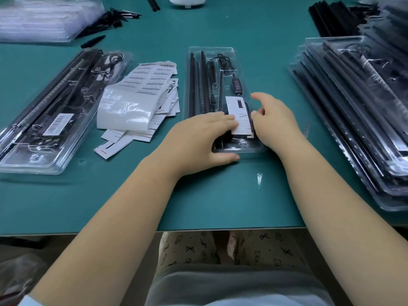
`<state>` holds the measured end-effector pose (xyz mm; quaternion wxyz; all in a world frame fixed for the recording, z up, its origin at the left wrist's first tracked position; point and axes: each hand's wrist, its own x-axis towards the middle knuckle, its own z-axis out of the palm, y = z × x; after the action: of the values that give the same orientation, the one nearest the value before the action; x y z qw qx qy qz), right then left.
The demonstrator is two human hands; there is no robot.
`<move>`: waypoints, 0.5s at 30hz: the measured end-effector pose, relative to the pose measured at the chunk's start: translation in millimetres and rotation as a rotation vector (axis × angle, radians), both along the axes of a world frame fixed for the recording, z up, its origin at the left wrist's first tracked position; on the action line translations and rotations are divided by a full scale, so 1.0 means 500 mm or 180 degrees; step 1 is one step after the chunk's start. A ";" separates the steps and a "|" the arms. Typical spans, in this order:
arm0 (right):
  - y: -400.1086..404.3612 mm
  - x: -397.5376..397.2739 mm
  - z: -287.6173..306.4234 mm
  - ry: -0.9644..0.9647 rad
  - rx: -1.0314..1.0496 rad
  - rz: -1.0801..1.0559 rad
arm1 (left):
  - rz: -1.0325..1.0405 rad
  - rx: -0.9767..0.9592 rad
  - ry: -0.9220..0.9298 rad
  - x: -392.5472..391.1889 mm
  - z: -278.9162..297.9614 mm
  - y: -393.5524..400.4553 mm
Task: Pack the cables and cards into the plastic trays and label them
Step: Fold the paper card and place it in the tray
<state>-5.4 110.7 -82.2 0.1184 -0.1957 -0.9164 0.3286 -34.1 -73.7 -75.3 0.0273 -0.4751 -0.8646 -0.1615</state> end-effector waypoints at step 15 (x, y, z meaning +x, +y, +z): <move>-0.002 0.000 -0.003 0.0129 -0.0104 -0.0173 | -0.0032 0.0285 -0.0128 -0.005 0.004 -0.005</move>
<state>-5.5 109.8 -83.8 0.1426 -0.2158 -0.9026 0.3440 -36.7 -76.1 -73.2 0.0304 -0.4743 -0.8545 -0.2097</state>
